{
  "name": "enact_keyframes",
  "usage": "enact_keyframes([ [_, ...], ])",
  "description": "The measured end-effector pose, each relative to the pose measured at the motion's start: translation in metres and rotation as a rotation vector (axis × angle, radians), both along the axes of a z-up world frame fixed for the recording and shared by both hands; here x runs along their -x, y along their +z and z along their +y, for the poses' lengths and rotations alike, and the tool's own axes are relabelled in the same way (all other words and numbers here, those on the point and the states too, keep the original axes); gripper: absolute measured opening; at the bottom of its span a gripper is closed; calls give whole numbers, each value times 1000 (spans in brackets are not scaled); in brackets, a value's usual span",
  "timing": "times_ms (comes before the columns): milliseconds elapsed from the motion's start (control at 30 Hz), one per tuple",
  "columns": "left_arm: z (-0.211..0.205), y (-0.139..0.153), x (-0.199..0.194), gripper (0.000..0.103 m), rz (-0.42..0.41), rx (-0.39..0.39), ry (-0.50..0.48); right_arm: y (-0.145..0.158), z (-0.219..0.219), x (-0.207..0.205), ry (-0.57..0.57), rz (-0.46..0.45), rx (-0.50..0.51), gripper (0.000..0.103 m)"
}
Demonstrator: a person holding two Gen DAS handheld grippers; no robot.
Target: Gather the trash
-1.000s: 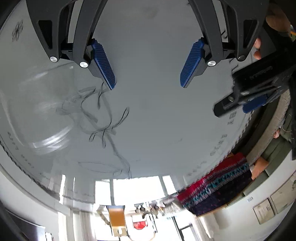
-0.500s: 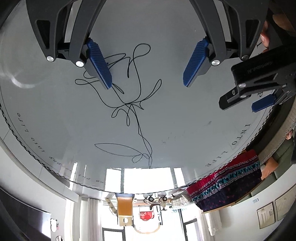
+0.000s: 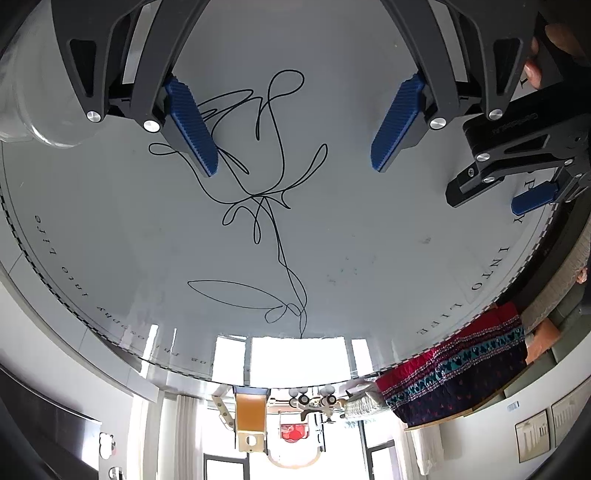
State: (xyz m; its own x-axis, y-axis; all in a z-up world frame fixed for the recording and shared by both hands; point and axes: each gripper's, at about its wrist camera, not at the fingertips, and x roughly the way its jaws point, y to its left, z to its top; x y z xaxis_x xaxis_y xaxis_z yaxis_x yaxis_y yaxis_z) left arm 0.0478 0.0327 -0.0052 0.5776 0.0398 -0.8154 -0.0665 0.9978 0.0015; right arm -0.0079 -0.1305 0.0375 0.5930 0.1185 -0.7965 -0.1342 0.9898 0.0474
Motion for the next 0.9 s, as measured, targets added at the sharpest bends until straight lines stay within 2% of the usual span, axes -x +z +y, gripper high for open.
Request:
enact_keyframes([
  [133, 1, 1, 0, 97, 0, 0, 0, -2, 6, -2, 5, 6, 35, 88],
  [400, 1, 1, 0, 97, 0, 2, 0, -2, 5, -2, 5, 9, 33, 90],
  [467, 0, 0, -1, 97, 0, 2, 1, -4, 0, -5, -36, 26, 42, 101],
  [900, 3, 0, -3, 97, 1, 3, 3, -5, 6, -9, -35, 26, 46, 101],
])
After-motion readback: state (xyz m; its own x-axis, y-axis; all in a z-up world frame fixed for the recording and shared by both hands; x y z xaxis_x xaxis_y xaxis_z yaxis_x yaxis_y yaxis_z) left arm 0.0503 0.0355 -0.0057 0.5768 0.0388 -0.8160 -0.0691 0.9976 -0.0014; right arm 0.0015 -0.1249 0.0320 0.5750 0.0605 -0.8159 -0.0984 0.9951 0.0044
